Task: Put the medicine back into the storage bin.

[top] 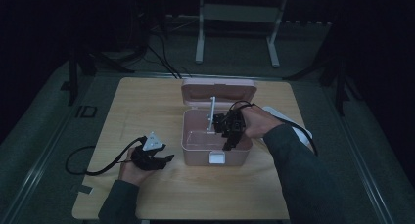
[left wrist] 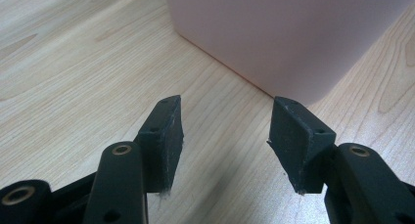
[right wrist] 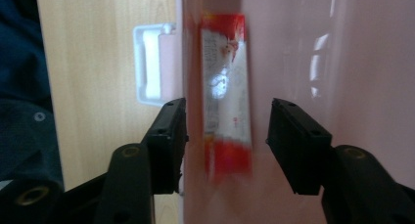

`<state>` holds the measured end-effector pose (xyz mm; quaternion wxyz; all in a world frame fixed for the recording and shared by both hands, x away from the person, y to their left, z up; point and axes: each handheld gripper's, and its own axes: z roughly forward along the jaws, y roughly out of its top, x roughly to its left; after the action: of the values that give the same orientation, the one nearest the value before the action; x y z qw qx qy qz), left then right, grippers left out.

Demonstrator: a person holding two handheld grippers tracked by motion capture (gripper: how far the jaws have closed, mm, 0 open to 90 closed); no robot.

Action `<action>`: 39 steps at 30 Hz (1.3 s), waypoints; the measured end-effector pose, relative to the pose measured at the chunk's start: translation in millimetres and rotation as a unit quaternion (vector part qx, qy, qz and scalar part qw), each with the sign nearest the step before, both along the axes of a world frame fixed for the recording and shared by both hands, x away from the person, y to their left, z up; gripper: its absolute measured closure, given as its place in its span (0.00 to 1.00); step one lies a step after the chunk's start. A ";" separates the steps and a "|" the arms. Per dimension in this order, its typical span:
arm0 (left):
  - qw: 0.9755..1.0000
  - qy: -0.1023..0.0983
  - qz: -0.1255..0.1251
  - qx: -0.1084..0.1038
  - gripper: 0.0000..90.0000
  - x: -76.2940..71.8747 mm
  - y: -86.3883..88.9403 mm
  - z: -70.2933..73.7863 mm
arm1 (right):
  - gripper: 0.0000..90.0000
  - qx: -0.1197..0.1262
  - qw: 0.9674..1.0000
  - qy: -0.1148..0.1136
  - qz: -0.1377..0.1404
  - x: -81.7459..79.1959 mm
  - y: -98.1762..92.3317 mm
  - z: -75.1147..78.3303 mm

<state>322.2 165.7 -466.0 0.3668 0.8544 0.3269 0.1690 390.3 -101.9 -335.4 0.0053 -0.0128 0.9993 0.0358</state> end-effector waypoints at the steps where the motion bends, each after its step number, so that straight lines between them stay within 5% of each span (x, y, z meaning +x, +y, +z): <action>1: 1.000 0.000 0.000 0.000 0.51 0.1 -0.1 -0.3 | 0.55 0.001 1.000 0.000 -0.002 -0.1 -0.7 0.2; 12: 1.000 0.000 0.001 0.000 0.51 -0.2 0.0 0.0 | 0.56 0.025 0.999 -0.024 -0.012 -1.0 -13.9 14.1; 20: 1.000 0.001 0.001 0.000 0.51 -0.1 0.1 0.1 | 0.58 0.046 0.997 -0.045 -0.039 0.6 -42.6 32.1; 39: 1.000 0.000 0.002 -0.001 0.51 1.0 -0.2 -1.0 | 0.59 0.061 0.990 -0.064 -0.113 12.2 -102.7 31.5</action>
<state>323.2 165.5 -467.1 0.3674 0.8534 0.3286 0.1693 402.5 -204.5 -303.9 0.0740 0.0988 0.9878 0.0952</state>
